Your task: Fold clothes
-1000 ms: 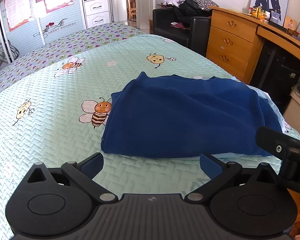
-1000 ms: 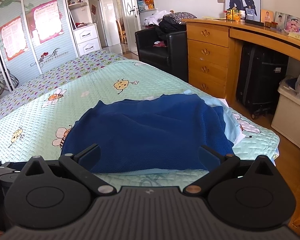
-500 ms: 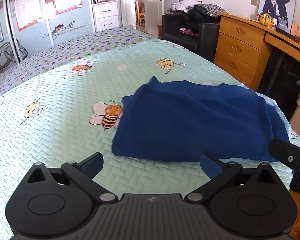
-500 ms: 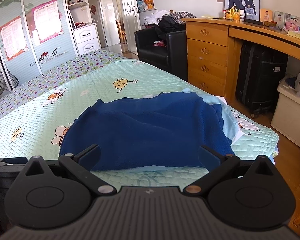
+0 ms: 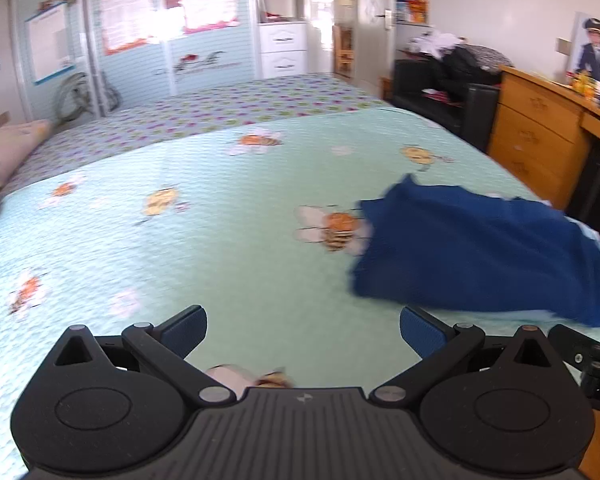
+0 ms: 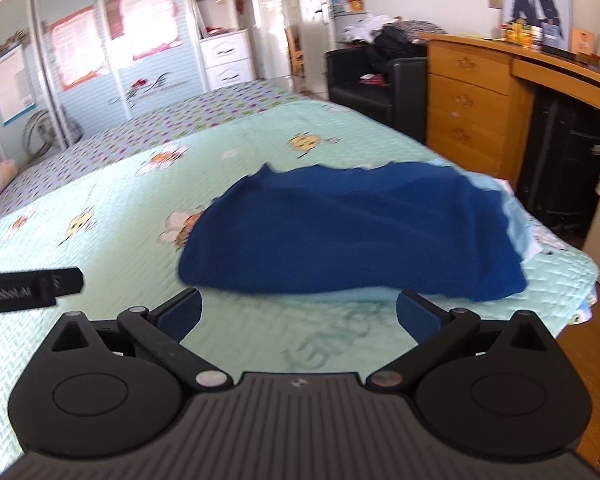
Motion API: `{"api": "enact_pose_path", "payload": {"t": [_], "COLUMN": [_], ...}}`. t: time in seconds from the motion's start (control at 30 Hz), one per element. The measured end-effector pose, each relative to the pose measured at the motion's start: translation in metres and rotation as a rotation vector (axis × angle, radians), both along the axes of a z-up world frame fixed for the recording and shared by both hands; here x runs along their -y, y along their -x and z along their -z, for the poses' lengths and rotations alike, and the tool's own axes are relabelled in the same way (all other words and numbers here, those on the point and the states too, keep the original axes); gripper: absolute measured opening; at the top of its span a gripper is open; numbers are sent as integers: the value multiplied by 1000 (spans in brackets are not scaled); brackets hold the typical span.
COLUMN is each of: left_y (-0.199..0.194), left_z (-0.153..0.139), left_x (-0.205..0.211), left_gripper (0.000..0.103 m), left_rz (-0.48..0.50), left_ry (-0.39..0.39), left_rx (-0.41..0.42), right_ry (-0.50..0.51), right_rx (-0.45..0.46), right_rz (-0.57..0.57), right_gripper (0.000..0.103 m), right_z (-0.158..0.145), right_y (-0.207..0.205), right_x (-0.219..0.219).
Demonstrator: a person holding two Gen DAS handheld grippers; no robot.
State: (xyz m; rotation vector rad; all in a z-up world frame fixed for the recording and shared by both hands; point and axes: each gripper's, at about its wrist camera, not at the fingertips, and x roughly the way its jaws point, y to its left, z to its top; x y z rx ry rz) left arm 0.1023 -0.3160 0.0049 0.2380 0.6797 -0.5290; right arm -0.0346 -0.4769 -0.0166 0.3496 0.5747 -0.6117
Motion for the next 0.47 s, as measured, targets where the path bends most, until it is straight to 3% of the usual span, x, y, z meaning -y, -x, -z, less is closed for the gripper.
{"api": "enact_pose_path", "payload": {"t": [0.23, 0.4, 0.47], "left_y": [-5, -4, -8], "left_z": [-6, -13, -16], "left_x": [-83, -134, -154], "left_gripper": [103, 102, 102], "left_rz": [-145, -256, -304], "left_ry": [-1, -16, -12], "left_rx": [46, 165, 169], "right_ry": [13, 19, 23], "right_rx": [-38, -69, -80], "right_rz": [-117, -203, -236], "right_gripper": [103, 103, 103], "right_z": [6, 12, 15], "right_y": [-25, -47, -54], "right_x": [-48, -84, -99]}}
